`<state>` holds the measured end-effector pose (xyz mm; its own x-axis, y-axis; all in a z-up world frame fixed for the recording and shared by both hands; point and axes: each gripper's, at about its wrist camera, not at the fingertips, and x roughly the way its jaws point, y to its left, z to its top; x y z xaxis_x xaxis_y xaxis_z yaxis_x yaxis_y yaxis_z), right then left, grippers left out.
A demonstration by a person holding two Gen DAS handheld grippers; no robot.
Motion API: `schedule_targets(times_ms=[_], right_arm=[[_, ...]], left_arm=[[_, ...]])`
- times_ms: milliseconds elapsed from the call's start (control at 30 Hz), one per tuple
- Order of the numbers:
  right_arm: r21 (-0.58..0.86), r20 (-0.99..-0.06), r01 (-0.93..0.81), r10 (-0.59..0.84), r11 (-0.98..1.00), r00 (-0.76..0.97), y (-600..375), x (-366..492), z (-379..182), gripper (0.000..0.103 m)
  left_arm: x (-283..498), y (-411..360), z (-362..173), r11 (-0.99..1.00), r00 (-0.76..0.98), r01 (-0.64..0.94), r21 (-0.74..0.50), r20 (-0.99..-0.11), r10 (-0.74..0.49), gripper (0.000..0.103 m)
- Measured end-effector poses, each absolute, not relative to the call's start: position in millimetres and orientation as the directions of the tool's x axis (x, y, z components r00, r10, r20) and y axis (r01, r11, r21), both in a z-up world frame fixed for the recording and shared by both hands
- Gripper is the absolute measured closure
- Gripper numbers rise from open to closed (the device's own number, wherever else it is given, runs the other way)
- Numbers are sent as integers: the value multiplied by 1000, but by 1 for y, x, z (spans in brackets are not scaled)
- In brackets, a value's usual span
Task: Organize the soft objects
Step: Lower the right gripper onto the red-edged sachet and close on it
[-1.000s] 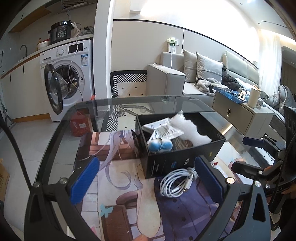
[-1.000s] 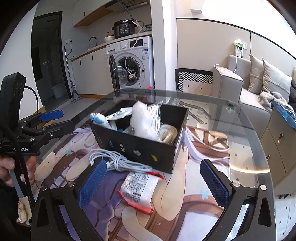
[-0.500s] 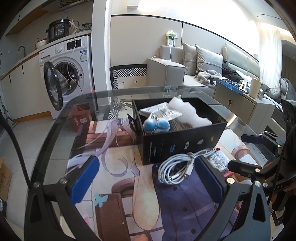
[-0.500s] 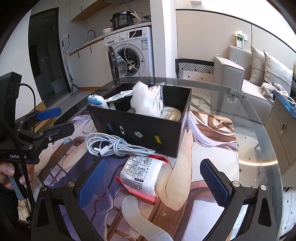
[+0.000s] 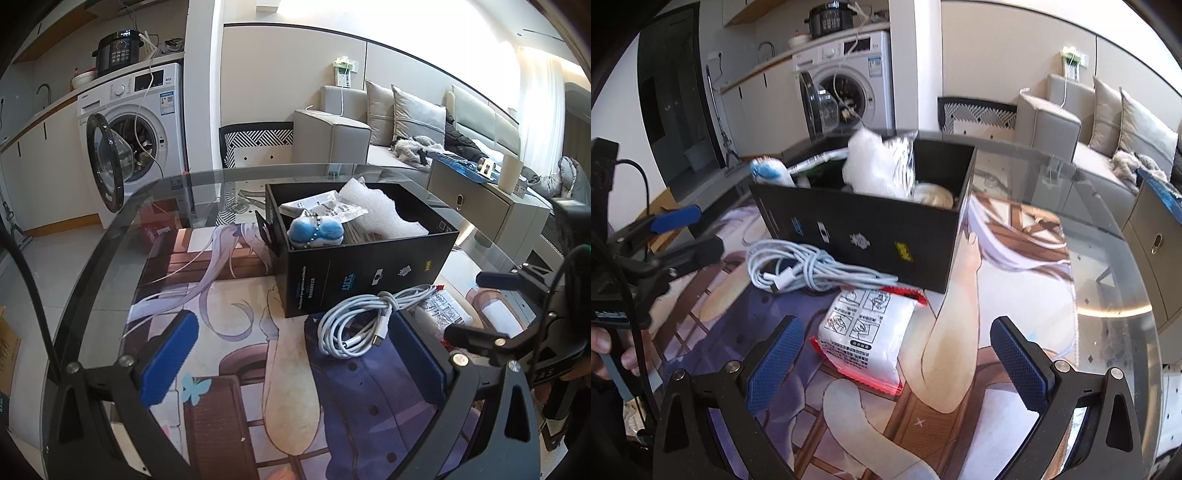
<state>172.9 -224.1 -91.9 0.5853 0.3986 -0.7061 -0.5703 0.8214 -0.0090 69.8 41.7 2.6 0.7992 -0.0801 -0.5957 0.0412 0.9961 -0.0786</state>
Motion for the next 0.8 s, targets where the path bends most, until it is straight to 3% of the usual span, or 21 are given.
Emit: schedule_targets(times_ms=[533,667,800], right_arm=[[-69,-750,-541,314,838,583,-203,188,-106,2],[-57,-753,-538,317,841,576,-209,185,-107,9],[-39,-751,-541,333,840,571,-216,182,-107,9]], left_arm=[[72,44,2,996,794,43,-79,-602,-82,0],[73,44,2,996,792,45,-83,-604,-86,0],[74,44,1,996,792,46,-81,-604,-86,0]])
